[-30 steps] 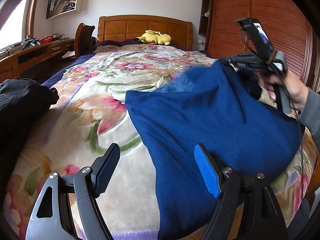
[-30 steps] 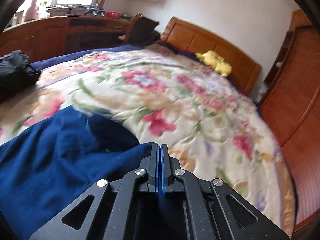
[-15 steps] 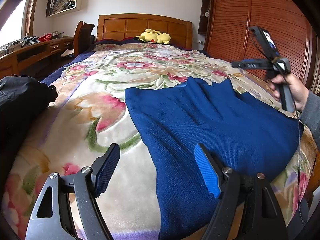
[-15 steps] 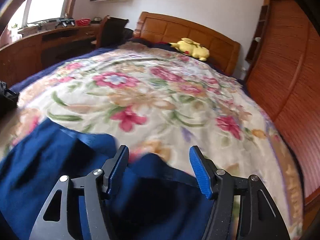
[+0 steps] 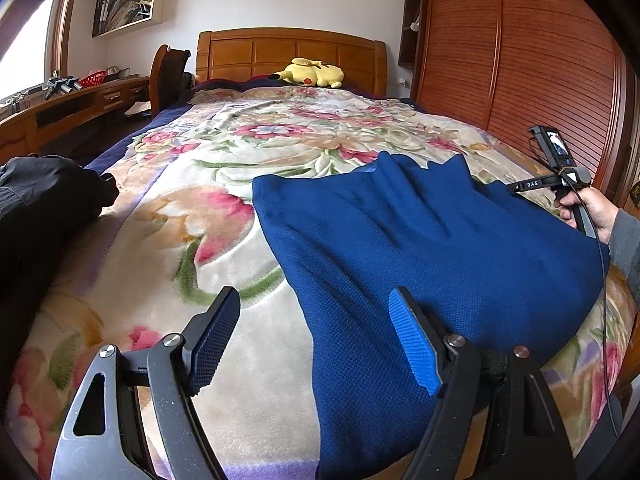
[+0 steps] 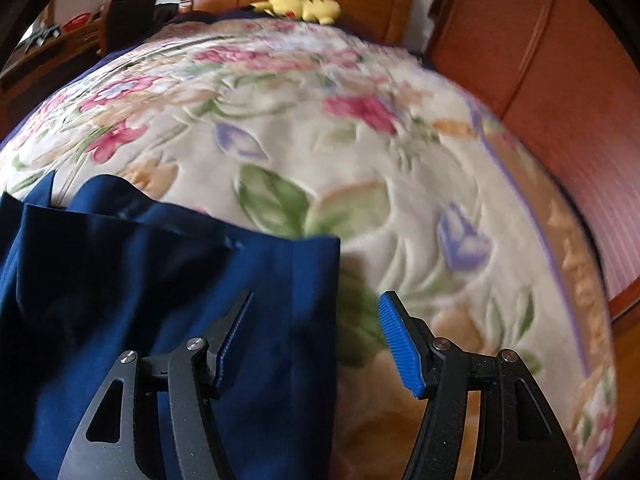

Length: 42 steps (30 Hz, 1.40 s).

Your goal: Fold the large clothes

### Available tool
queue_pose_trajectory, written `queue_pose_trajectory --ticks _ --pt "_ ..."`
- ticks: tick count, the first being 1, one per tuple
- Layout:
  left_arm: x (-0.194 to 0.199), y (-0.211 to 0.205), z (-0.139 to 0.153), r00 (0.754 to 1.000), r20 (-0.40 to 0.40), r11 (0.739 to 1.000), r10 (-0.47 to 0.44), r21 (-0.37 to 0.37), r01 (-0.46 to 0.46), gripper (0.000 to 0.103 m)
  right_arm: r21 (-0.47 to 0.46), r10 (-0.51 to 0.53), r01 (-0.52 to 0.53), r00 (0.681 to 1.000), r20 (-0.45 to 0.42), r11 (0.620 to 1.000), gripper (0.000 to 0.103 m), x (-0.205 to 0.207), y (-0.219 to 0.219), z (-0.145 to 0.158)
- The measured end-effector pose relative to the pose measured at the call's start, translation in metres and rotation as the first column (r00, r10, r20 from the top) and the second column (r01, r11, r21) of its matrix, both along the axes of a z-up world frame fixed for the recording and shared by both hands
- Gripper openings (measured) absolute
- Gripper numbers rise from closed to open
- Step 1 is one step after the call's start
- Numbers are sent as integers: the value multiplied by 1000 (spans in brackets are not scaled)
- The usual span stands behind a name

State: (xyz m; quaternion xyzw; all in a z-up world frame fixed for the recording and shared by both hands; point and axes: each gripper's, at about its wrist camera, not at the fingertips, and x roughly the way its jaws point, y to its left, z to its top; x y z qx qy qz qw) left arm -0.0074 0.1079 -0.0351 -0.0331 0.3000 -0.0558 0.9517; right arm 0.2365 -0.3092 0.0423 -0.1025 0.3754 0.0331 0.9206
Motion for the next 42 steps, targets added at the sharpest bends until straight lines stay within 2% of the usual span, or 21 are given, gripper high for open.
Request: queue_pose_trajectory --ticks 5,7,8,9,10,11,13,14,16,18,19,26,28,31,32,33,38,42 --pt "0 0 -1 1000 -2 1000 -1 0 1 78 72 2 3 998 -69 997 65 13 -19 -9" --pt "1 0 -2 1000 -4 1000 -2 -1 2 78 106 10 -2 997 -80 994 59 17 -25 -9" --pt "1 0 -2 1000 -6 1000 -2 -1 2 78 124 18 -8 997 -78 992 48 18 -26 -9" --pt "2 0 -3 1000 -9 1000 -3 -1 3 78 140 34 -23 996 -77 990 32 19 -27 -8" --pt "2 0 -4 1000 -12 1000 -3 -1 3 78 141 47 -36 996 -74 989 23 13 -27 -4" --pt "2 0 -4 1000 -14 1000 -3 0 3 78 132 59 -50 996 -67 990 9 12 -25 -2" --pt "2 -1 -4 1000 -13 1000 -3 0 3 78 92 81 -78 996 -30 993 4 4 -19 4" --pt "2 -1 -4 1000 -13 1000 -3 0 3 78 59 75 -76 997 15 995 2 -1 -18 9" --pt "2 -1 -4 1000 -9 1000 1 1 -1 78 63 55 -62 992 110 996 2 -10 -24 26" --pt "2 0 -4 1000 -5 1000 4 0 -4 78 54 -11 1 981 192 999 2 -16 -33 42" --pt "3 0 -5 1000 -7 1000 4 -1 -4 78 55 -38 27 980 197 998 2 -15 -37 44" --pt "3 0 -5 1000 -6 1000 5 0 -5 78 -22 -85 87 993 77 996 2 -1 -32 26" --pt "3 0 -4 1000 -6 1000 5 0 -5 78 -40 -88 92 992 96 995 10 -6 -28 28" --pt "3 0 -5 1000 -6 1000 5 0 -5 78 -29 -68 73 988 137 997 38 -20 -19 38" --pt "3 0 -5 1000 -6 1000 5 0 -5 78 -11 -56 58 986 155 998 53 -28 -17 41" --pt "3 0 -5 1000 -6 1000 5 0 -5 78 3 -43 44 984 172 999 60 -37 -15 44" --pt "3 0 -5 1000 -8 1000 6 1 -6 78 -5 97 -98 976 196 995 60 -89 11 41" --pt "3 0 -5 1000 -8 1000 8 3 -8 78 -18 202 -202 963 175 979 60 -111 33 36"
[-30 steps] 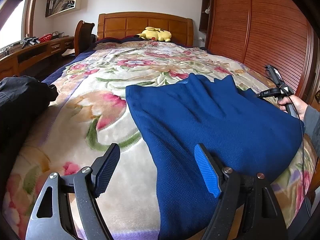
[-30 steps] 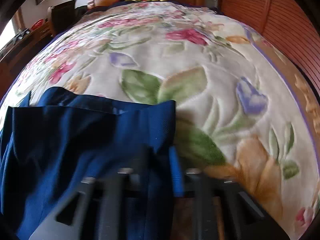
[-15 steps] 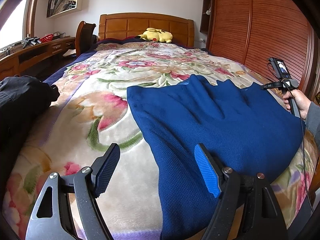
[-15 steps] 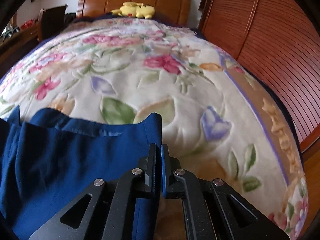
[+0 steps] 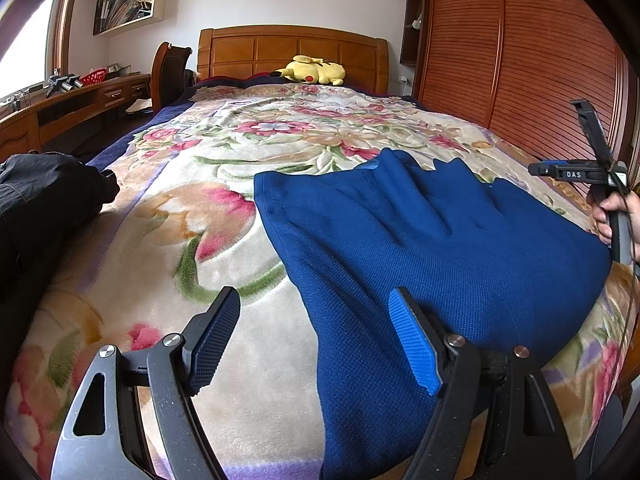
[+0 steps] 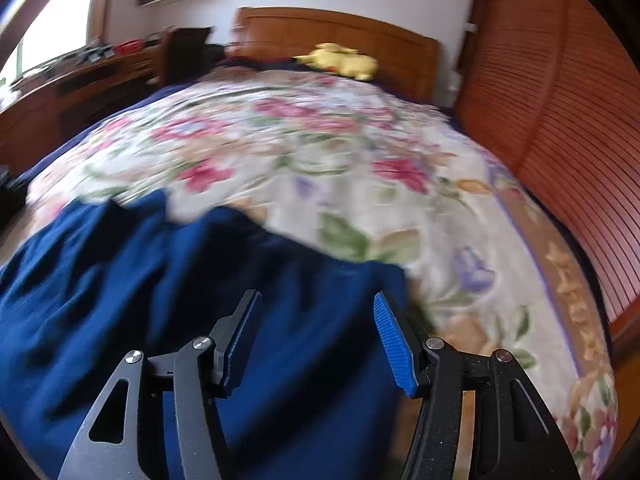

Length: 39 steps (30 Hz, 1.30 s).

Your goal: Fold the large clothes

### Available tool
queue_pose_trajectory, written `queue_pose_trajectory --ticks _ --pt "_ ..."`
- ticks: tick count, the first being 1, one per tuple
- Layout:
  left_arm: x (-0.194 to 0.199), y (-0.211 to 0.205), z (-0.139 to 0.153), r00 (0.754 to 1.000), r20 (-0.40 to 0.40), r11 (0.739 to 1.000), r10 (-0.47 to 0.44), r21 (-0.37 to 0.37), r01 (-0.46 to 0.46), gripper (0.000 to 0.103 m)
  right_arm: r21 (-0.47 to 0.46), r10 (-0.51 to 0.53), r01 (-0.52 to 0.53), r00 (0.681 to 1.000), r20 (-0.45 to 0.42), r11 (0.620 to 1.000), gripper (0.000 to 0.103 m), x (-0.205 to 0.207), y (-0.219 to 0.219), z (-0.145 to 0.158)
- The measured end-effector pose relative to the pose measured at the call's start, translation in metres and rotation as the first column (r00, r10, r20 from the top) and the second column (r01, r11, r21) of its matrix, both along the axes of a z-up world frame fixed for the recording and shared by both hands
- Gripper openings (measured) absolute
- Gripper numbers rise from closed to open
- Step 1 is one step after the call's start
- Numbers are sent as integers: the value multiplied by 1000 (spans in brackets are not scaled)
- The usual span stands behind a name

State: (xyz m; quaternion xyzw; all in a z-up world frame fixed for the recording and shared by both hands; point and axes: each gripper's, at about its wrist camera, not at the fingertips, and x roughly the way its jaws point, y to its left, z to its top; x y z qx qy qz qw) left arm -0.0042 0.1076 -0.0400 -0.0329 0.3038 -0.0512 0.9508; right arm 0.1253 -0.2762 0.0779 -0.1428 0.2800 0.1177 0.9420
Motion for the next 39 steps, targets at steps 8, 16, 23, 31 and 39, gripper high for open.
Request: queue_pose_trajectory --ticks 8,16,23,31,39 --pt "-1 -2 -2 1000 2 1000 18 23 -18 78 16 142 -142 988 -55 990 60 19 60 -1" --pt "-1 -3 -2 1000 1 1000 18 24 -18 78 -58 52 -68 971 -234 996 60 85 87 -42" --pt "-1 -2 -2 1000 -5 1000 12 9 -12 78 -79 -55 35 960 -273 996 60 128 76 -60" --pt "-11 -5 4 1000 11 999 25 28 -26 78 -33 30 -34 992 -119 999 60 59 79 -32" --pt "-42 -2 11 1000 18 1000 22 -22 -21 78 3 150 -150 988 -37 989 60 -47 52 -43"
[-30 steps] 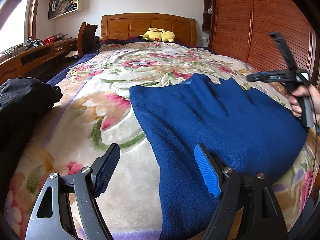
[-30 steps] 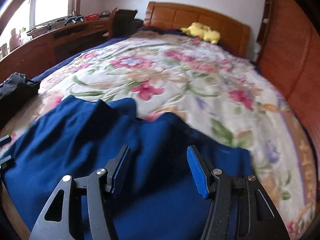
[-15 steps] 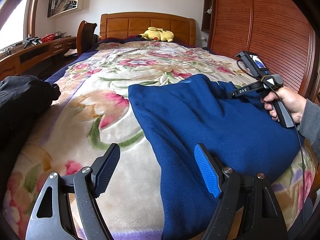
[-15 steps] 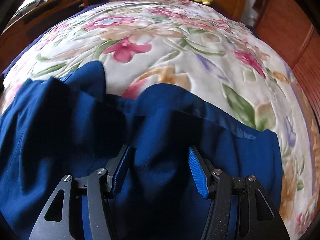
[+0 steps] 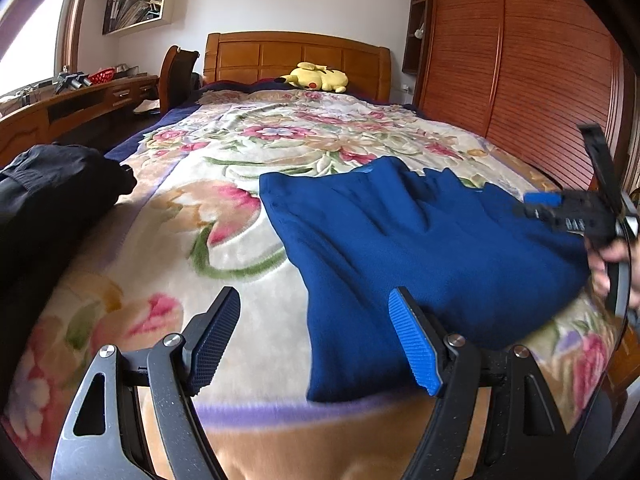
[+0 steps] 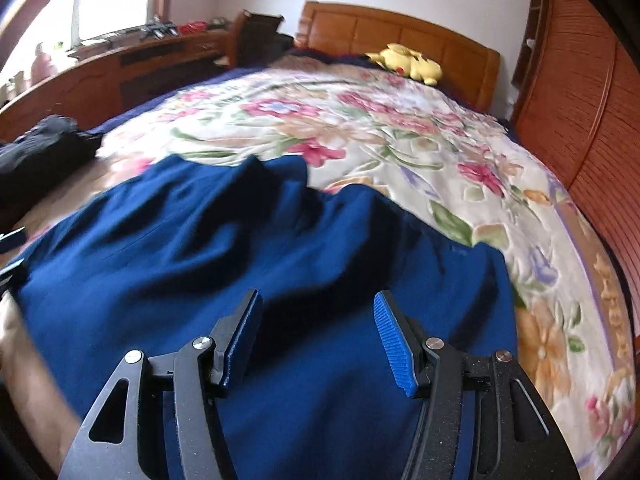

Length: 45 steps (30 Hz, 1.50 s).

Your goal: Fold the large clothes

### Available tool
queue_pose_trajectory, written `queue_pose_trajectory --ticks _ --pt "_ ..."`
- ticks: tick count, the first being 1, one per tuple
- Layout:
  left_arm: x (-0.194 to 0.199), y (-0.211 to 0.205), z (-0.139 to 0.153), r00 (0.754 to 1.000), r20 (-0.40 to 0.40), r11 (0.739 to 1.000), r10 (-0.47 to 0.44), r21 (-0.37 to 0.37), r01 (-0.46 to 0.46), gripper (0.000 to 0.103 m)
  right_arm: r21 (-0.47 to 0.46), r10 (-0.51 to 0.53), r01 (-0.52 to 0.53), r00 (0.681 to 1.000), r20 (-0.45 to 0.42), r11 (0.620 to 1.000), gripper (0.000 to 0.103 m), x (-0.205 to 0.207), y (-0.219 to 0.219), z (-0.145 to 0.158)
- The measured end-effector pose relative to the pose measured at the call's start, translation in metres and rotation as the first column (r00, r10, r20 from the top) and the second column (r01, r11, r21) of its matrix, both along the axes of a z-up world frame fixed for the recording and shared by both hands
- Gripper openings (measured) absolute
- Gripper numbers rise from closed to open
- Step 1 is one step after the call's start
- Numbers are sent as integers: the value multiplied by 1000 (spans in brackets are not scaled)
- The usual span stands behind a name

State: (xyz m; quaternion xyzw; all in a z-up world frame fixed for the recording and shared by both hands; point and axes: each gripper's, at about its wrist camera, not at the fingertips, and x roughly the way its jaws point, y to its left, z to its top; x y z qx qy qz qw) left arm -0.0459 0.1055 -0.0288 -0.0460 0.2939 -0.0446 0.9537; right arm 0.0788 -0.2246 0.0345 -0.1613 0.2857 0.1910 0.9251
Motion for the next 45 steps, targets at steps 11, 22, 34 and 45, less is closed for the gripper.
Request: queue_pose_trajectory --ticks 11,22,34,45 --pt "-24 -5 8 1000 15 999 -6 39 6 78 46 24 -24 1000 11 999 60 -47 -12 -21" --pt "-25 -6 0 999 -27 999 18 30 -17 78 73 71 -71 997 0 995 60 -68 -1 -35" --pt "-27 -4 7 998 -40 997 38 61 -36 77 56 63 -65 997 35 996 60 -79 -2 -47" --pt "-15 -4 3 996 -83 1000 20 13 -19 62 84 68 -70 997 31 994 60 -88 -15 -45"
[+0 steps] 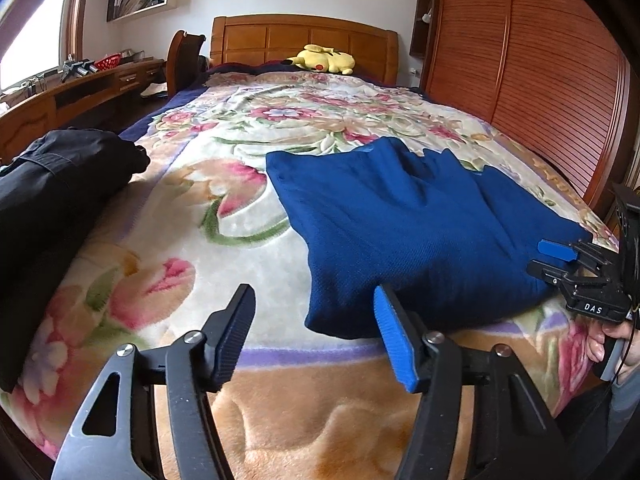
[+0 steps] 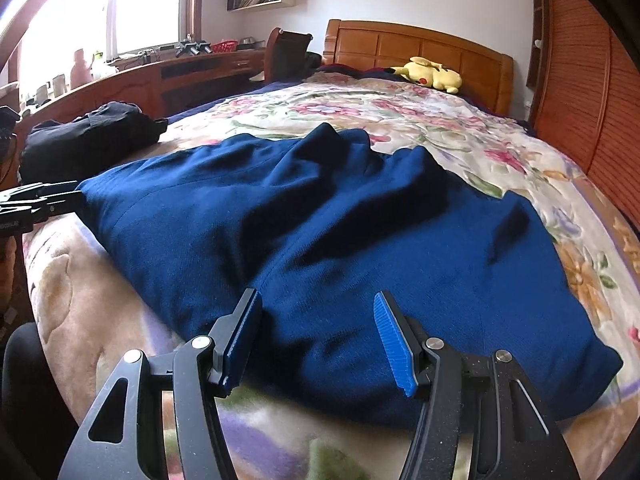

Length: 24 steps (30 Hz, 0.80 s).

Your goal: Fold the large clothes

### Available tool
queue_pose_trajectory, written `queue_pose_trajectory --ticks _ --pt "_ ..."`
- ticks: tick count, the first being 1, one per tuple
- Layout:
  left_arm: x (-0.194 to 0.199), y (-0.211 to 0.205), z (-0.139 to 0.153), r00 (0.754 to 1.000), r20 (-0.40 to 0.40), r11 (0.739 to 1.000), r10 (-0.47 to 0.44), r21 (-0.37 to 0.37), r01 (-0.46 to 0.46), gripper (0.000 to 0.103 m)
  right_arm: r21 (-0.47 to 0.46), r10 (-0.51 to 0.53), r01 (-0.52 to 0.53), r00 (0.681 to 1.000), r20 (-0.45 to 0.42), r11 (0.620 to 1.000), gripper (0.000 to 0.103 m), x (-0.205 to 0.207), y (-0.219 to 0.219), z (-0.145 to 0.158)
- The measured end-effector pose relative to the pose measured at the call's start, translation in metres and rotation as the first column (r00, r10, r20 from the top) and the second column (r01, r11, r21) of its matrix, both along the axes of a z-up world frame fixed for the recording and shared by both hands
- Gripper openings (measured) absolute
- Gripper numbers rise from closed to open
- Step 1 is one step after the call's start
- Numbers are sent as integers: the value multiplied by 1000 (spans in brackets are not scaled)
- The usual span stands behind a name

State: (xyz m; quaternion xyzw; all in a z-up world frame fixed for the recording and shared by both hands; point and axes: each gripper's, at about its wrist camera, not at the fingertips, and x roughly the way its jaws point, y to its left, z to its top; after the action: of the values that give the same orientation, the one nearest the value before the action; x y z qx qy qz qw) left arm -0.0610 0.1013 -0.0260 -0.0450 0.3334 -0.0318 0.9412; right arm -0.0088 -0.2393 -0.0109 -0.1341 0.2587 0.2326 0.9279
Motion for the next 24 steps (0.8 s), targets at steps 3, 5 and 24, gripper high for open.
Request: queue_pose_trajectory --ticks 3,5,24 --pt "4 -1 -2 1000 -11 1000 -1 -6 1 62 -10 0 0 1000 2 1000 60 0 3 -2" --pt "6 -1 -4 1000 -17 1000 -3 -15 3 62 -16 3 -3 1000 0 1000 60 1 2 -3" --pt "28 -61 51 996 45 989 -71 129 65 8 24 17 -16 1000 -24 1000 60 4 -5 0"
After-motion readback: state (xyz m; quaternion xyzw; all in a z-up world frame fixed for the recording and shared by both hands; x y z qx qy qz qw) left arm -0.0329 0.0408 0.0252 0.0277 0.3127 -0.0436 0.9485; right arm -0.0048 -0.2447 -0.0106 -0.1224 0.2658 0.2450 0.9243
